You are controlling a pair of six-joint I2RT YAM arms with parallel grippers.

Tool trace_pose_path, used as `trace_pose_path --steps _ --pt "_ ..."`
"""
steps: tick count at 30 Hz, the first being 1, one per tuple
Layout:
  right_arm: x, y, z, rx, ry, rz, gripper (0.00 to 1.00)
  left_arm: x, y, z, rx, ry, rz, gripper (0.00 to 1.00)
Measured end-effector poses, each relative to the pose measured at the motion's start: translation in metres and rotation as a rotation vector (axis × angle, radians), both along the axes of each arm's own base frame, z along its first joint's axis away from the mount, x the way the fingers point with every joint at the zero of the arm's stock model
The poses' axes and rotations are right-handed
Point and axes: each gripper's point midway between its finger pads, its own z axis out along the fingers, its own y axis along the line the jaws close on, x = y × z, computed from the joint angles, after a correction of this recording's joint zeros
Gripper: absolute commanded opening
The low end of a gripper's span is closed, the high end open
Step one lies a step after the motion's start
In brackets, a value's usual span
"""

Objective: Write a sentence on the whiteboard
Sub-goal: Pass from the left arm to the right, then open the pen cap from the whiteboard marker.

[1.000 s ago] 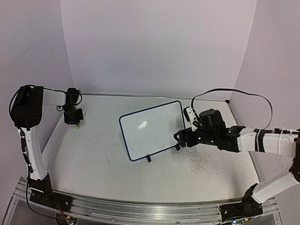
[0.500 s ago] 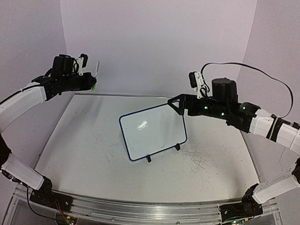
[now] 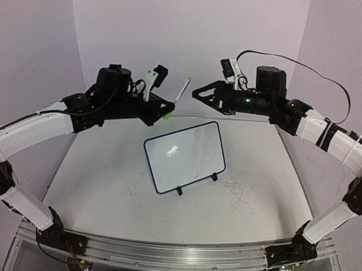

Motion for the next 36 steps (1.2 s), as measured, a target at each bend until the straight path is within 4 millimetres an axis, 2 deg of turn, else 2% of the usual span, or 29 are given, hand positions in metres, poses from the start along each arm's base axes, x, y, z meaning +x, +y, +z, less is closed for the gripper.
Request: trace_pose_path --steps 4,9,13,15,16,19,20,21,25,29,32,36 --pt "0.002 0.008 -0.012 -0.009 0.035 0.033 0.71 -0.012 -0.024 -0.028 0.066 0.020 -0.062 0.00" --pt "0.005 0.019 -0.030 -0.010 0.098 0.073 0.27 -0.019 -0.031 -0.033 0.082 0.017 -0.092 0.00" --pt "0.004 0.022 -0.043 -0.003 0.135 0.086 0.02 -0.021 -0.033 -0.032 0.082 0.018 -0.103 0.00" --pt "0.005 0.020 -0.048 0.002 0.144 0.088 0.00 -0.023 -0.033 -0.033 0.083 0.027 -0.110 0.00" --pt "0.005 0.019 -0.051 0.006 0.150 0.090 0.00 -0.024 -0.033 -0.034 0.085 0.034 -0.113 0.10" --pt "0.003 0.018 -0.051 0.017 0.146 0.100 0.00 -0.027 -0.033 -0.035 0.078 0.059 -0.123 0.61" --pt "0.001 0.016 -0.051 0.018 0.143 0.102 0.00 -0.029 -0.032 -0.035 0.072 0.067 -0.127 0.71" --pt "0.000 0.013 -0.051 0.018 0.139 0.101 0.00 -0.031 -0.031 -0.034 0.061 0.081 -0.132 0.76" --pt "-0.006 -0.002 -0.044 0.028 0.098 0.096 0.00 -0.040 -0.021 -0.023 -0.011 0.164 -0.179 0.81" --pt "-0.020 -0.010 -0.020 0.073 0.014 0.129 0.00 -0.042 -0.015 -0.007 -0.134 0.263 -0.272 0.79" --pt "-0.030 -0.012 -0.002 0.116 -0.043 0.169 0.00 -0.051 -0.020 -0.005 -0.200 0.348 -0.365 0.75" --pt "-0.035 -0.012 0.003 0.141 -0.069 0.193 0.00 -0.069 -0.031 -0.006 -0.264 0.428 -0.495 0.72"
